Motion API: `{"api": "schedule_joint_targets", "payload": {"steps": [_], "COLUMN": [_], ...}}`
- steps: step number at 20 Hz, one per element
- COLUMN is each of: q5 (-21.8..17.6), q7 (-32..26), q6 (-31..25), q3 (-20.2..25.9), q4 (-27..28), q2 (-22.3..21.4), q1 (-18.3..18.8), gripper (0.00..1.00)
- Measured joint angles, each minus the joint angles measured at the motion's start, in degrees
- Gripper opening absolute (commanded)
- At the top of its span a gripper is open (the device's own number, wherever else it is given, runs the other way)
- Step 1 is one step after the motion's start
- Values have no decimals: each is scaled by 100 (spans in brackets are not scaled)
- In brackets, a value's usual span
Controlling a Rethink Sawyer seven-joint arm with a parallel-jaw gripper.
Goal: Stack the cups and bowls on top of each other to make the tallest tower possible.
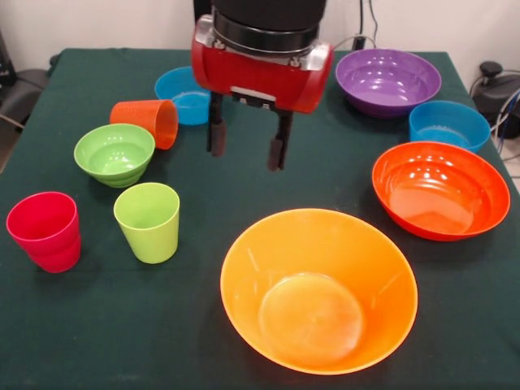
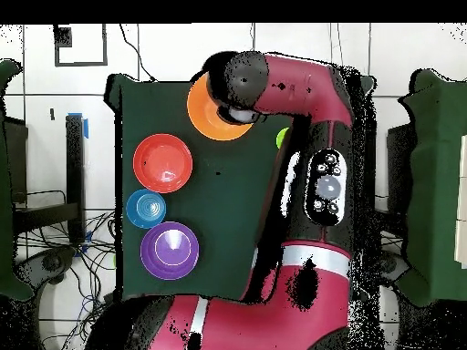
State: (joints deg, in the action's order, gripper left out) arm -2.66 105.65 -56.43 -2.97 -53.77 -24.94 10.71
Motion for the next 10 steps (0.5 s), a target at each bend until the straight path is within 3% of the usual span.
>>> {"api": "schedule_joint_targets", "payload": {"steps": [10], "q5": [151], "q7": [0], "q6": [0], "q3": [169], "q4": [-376], "q2": [-7], "q1": [-118], "gripper": [100]}}
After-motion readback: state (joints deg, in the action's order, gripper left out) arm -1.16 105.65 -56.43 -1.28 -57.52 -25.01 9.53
